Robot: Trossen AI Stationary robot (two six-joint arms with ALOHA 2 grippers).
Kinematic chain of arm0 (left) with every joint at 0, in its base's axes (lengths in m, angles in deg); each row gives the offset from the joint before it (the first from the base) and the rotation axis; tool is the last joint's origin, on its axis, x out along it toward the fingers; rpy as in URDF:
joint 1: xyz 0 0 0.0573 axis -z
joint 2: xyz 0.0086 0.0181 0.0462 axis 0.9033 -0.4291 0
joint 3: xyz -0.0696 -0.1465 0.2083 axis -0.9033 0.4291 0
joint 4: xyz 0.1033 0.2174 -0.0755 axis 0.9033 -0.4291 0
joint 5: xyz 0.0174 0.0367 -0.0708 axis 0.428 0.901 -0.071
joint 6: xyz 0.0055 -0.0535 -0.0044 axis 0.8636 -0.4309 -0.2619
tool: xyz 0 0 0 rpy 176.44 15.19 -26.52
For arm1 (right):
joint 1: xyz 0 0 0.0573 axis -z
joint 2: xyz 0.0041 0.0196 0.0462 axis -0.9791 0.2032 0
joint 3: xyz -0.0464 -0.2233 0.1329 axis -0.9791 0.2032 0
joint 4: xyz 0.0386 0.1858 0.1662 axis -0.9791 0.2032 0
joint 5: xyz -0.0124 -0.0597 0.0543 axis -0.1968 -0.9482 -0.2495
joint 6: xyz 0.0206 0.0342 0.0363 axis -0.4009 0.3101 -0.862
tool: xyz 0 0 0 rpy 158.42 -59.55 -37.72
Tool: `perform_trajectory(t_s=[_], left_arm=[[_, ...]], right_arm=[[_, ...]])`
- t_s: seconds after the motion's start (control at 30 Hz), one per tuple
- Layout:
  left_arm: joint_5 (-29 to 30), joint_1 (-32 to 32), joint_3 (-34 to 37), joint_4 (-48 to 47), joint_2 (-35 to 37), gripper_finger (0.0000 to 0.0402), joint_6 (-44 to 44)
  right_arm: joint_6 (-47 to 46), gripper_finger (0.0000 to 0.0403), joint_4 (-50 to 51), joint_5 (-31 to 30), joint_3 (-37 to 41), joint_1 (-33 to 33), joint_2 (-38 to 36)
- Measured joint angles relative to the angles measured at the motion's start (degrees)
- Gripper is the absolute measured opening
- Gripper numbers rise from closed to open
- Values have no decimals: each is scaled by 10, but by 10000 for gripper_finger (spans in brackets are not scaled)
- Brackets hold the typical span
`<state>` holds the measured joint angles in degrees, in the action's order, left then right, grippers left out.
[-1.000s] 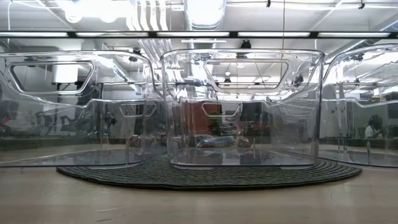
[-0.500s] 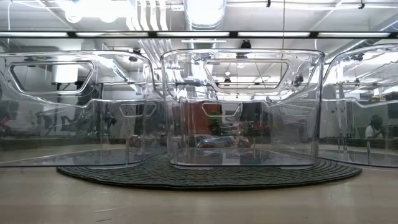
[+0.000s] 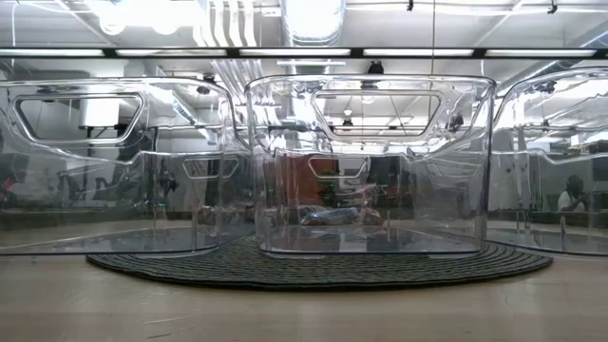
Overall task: Pick and place Granola Bars by type
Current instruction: Put the red granola bar into the left transparent bin
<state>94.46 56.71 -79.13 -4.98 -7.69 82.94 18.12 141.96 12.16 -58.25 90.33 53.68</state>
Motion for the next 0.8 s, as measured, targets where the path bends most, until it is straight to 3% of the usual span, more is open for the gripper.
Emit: perform_trajectory(t_s=[0.27,0.8], left_arm=[[0,0,0,-18,1,0,-12],[0,0,0,-35,10,0,-11]], right_arm=[[-32,9,31,0,-16,0,51],[-201,9,132,0,-16,5,121]])
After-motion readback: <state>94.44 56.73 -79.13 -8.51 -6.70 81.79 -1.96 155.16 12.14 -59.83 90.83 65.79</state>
